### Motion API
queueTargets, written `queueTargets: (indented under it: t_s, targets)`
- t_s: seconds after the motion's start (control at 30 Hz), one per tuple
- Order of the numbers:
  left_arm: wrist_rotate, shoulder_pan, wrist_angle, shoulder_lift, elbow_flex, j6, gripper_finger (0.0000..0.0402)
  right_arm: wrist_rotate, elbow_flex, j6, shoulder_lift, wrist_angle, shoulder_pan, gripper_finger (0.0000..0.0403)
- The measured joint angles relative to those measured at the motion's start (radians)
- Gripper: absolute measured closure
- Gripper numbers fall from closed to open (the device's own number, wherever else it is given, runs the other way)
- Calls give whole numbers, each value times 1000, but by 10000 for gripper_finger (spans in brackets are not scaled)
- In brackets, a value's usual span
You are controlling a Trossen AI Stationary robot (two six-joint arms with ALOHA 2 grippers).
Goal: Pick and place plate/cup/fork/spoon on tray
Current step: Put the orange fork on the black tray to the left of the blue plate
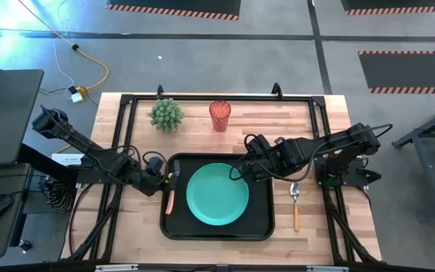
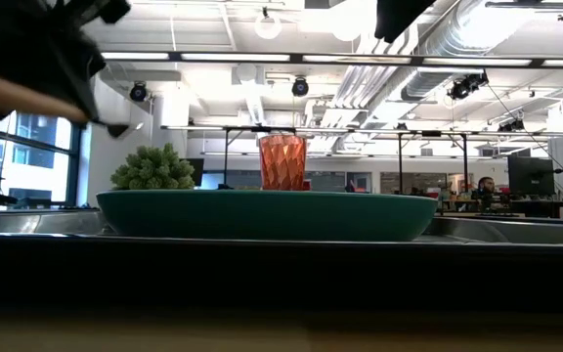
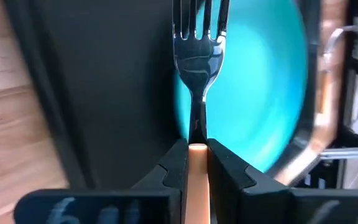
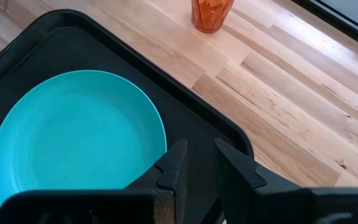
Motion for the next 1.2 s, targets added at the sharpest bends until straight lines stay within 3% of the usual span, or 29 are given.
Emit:
queueTargets:
  t_s: [0.37, 0.77, 1.2]
  targets:
    - [-5, 0, -172, 64, 115, -10, 367, 10, 0, -6, 0, -1, 0, 334]
    - [29, 0, -142, 274, 118, -37, 365, 11, 0, -7, -1, -4, 0, 334]
    - [67, -8, -57, 360, 119, -116, 365, 2, 0, -8, -1, -17, 0, 334]
